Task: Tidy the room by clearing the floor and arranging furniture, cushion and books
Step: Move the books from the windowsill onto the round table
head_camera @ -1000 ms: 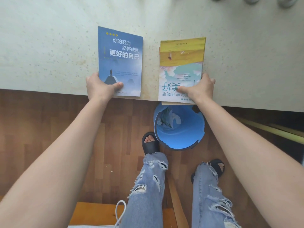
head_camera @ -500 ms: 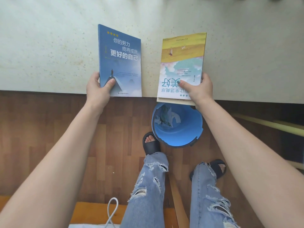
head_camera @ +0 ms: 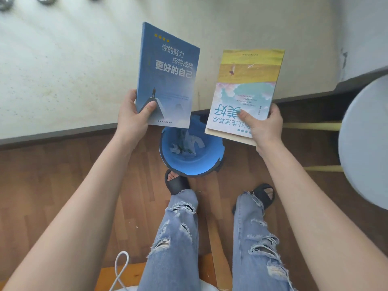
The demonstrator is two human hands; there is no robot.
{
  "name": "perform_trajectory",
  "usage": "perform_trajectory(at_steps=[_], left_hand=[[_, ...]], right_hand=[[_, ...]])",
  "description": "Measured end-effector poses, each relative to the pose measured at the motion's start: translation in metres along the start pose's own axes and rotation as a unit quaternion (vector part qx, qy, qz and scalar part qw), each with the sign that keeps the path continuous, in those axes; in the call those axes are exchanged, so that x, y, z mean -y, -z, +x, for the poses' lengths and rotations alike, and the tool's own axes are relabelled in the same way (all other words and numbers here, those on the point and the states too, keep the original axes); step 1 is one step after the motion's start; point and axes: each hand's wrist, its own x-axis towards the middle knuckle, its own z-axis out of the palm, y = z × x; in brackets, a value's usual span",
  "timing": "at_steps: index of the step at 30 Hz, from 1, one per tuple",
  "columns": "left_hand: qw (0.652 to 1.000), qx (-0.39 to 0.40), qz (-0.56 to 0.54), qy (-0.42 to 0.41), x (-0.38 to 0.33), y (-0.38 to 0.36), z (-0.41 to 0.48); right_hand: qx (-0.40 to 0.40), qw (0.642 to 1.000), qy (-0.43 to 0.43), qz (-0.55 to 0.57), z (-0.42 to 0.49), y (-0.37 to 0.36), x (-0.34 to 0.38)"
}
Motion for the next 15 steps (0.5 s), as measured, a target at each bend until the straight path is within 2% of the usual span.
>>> perform_trajectory(at_steps=[15], left_hand=[[0.983, 0.175, 0.050, -0.033, -0.056, -0.147, -0.039]], right_hand=[[-0.133, 0.988, -0.030, 0.078, -0.015, 0.183, -0.038]])
